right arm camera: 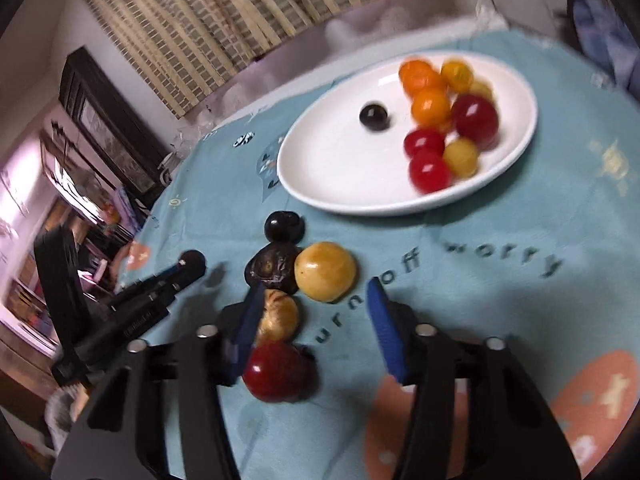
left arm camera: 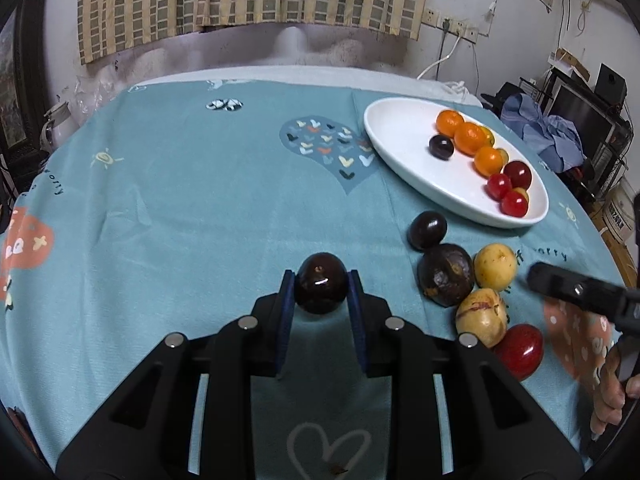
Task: Organize fruits
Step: 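Grasp a dark purple plum with the left gripper while the right gripper grasps a yellow fruit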
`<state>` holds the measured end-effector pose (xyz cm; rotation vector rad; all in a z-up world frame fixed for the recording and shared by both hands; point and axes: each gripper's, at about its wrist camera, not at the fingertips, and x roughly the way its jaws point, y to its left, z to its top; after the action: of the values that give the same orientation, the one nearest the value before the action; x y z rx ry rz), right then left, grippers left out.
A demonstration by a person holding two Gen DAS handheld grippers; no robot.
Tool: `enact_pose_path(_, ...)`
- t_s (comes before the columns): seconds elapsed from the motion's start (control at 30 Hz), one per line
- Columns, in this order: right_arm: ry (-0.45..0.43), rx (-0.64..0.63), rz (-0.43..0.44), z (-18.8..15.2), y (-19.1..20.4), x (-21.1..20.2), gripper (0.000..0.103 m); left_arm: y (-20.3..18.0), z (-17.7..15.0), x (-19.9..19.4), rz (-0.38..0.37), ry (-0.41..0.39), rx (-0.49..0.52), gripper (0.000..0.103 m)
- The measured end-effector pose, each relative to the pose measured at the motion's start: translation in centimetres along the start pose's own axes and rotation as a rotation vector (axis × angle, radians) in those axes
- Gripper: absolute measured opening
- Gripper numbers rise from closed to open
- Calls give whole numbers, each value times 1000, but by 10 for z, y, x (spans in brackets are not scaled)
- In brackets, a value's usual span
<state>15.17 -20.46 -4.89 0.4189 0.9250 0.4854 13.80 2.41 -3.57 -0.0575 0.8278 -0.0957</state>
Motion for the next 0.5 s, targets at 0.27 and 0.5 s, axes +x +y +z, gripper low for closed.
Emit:
enact_pose_path(0.27,21,11,-21,1,0,21,38,-9,-2,10,-14,26,31,26)
enact_pose_path(0.5,2,12,-11,-1,-5,13,36,-7,-5,17,-20,44,27,26)
